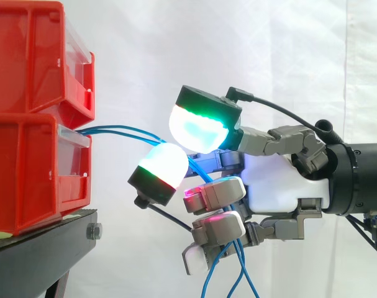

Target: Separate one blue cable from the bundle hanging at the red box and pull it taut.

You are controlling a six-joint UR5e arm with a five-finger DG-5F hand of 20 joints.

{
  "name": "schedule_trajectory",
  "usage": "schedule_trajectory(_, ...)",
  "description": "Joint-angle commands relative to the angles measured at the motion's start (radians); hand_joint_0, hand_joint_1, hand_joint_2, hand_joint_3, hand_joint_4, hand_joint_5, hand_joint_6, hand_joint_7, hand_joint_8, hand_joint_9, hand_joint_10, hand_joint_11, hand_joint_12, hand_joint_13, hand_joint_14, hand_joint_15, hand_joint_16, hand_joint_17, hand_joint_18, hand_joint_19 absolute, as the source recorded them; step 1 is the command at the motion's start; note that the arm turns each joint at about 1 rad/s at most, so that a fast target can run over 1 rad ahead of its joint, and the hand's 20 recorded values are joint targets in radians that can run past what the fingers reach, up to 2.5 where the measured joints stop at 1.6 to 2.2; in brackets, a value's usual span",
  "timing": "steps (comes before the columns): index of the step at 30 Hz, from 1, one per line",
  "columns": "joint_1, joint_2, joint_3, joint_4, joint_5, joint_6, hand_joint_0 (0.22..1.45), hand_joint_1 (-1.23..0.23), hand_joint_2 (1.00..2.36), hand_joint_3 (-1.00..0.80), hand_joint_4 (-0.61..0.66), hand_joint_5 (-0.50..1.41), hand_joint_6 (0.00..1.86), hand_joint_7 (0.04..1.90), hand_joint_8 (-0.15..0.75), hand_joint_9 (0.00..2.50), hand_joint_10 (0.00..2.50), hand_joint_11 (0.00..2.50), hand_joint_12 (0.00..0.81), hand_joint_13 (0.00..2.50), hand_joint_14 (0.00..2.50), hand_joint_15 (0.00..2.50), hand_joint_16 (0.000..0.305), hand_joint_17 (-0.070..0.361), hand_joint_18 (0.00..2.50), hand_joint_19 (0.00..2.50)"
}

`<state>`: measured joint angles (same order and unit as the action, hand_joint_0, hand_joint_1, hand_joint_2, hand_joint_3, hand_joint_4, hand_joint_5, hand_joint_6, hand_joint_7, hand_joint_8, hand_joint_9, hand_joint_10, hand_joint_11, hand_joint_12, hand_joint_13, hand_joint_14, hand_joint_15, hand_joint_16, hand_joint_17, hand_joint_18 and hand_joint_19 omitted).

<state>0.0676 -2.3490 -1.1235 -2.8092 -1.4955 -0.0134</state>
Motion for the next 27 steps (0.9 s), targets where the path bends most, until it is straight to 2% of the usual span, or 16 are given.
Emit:
schedule_trajectory(1, -0.002, 0.000, -0.001, 0.000, 0.001, 0.003, 0.56, -0.65, 1.00, -0.50, 0.14, -0.21, 0.87, 0.92, 0.257, 0.97, 0.25, 1.72, 0.373, 1.06, 0.02, 1.27, 0.044, 0.099, 0.75, 0.64)
schedule_trajectory(5, -0.003, 0.000, -0.001, 0.014, 0.011, -0.007, 0.52, -0.62, 1.00, -0.50, 0.15, -0.22, 0.83, 0.91, 0.271, 0.94, 0.31, 1.68, 0.392, 1.06, 0.02, 1.26, 0.048, 0.107, 0.76, 0.64)
schedule_trajectory(7, -0.005, -0.001, -0.006, 0.034, 0.034, -0.010, 0.50, -0.62, 1.00, -0.50, 0.16, -0.23, 0.81, 0.90, 0.275, 0.92, 0.33, 1.65, 0.400, 1.05, 0.02, 1.25, 0.049, 0.110, 0.76, 0.64)
schedule_trajectory(8, 0.000, -0.003, -0.019, 0.056, 0.047, -0.013, 0.50, -0.62, 1.00, -0.50, 0.16, -0.23, 0.81, 0.89, 0.282, 0.92, 0.34, 1.65, 0.406, 1.05, 0.02, 1.25, 0.049, 0.111, 0.76, 0.64)
schedule_trajectory(12, 0.011, -0.004, -0.068, 0.132, 0.066, -0.031, 0.48, -0.60, 1.00, -0.50, 0.17, -0.23, 0.78, 0.89, 0.291, 0.88, 0.40, 1.60, 0.415, 1.04, 0.02, 1.24, 0.052, 0.116, 0.76, 0.64)
schedule_trajectory(16, 0.020, -0.004, -0.088, 0.188, 0.083, -0.056, 0.48, -0.57, 1.00, -0.50, 0.17, -0.23, 0.77, 0.90, 0.297, 0.88, 0.40, 1.59, 0.418, 1.04, 0.02, 1.24, 0.052, 0.116, 0.76, 0.65)
schedule_trajectory(21, 0.026, -0.010, -0.088, 0.203, 0.084, -0.059, 0.50, -0.50, 1.00, -0.50, 0.16, -0.22, 0.76, 0.91, 0.279, 0.89, 0.34, 1.63, 0.400, 1.04, 0.02, 1.24, 0.050, 0.112, 0.76, 0.66)
schedule_trajectory(27, 0.024, -0.010, -0.088, 0.204, 0.084, -0.057, 0.53, -0.44, 1.00, -0.50, 0.15, -0.22, 0.76, 0.93, 0.274, 0.91, 0.31, 1.65, 0.384, 1.05, 0.02, 1.26, 0.049, 0.110, 0.76, 0.67)
